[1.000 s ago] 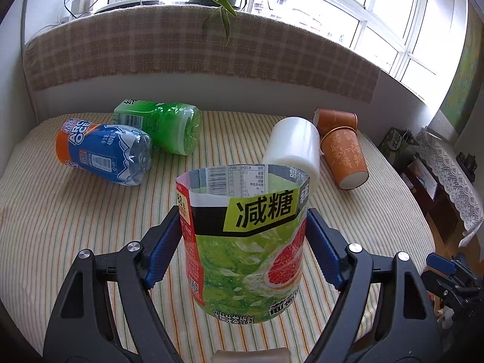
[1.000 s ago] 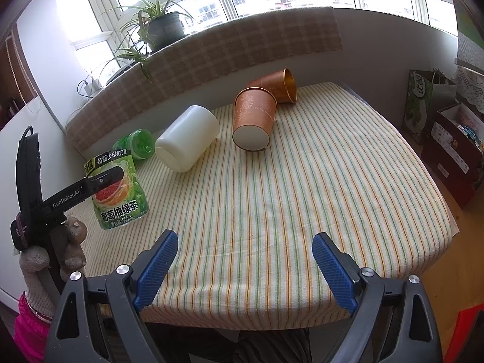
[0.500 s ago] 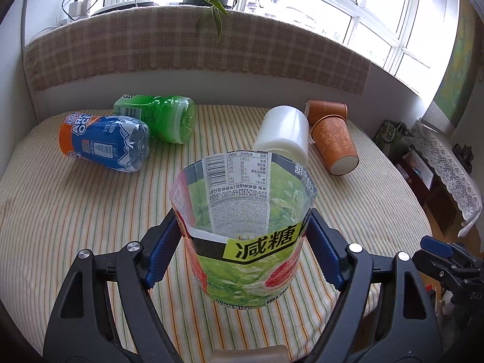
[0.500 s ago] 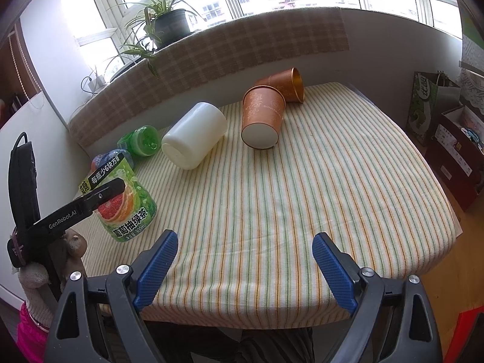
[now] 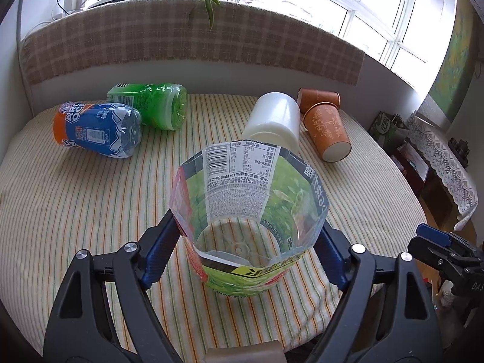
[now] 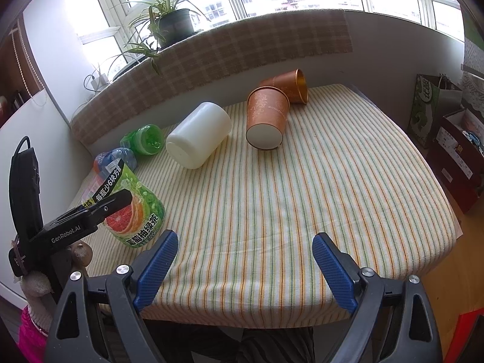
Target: Flip cup upright
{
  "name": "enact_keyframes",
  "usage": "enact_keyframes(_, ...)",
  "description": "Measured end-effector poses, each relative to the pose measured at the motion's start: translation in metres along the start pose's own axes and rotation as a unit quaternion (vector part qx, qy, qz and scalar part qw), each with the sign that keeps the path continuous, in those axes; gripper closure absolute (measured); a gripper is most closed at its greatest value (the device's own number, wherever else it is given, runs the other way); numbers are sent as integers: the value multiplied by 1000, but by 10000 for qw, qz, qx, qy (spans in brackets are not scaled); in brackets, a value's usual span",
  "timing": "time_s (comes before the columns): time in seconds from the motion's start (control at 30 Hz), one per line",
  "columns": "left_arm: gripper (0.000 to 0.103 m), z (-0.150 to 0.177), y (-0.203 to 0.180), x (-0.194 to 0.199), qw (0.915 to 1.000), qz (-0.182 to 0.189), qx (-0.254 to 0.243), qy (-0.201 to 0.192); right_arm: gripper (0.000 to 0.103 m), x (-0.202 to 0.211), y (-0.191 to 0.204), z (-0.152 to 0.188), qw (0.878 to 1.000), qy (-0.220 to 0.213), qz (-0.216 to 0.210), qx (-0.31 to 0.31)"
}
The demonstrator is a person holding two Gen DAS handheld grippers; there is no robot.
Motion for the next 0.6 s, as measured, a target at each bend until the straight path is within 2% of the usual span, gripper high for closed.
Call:
enact_keyframes(0.3, 12, 13, -2, 1, 9994, 214, 40, 263, 11, 2, 5, -1, 10000, -28, -25, 58)
enact_keyframes(0.6, 12, 26, 7, 16, 9997, 101, 55, 228, 11, 6, 15, -7, 9996, -140, -56, 228)
Point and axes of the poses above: each gripper's, at about its wrist camera, not at the fingertips, and x roughly against the way its jaws point, y to its left, z to its underside, the point moved 6 cm from there along -x, roughly the way its jaws point, and after that the axes turned 9 degrees about x, right-handed, at the moved point
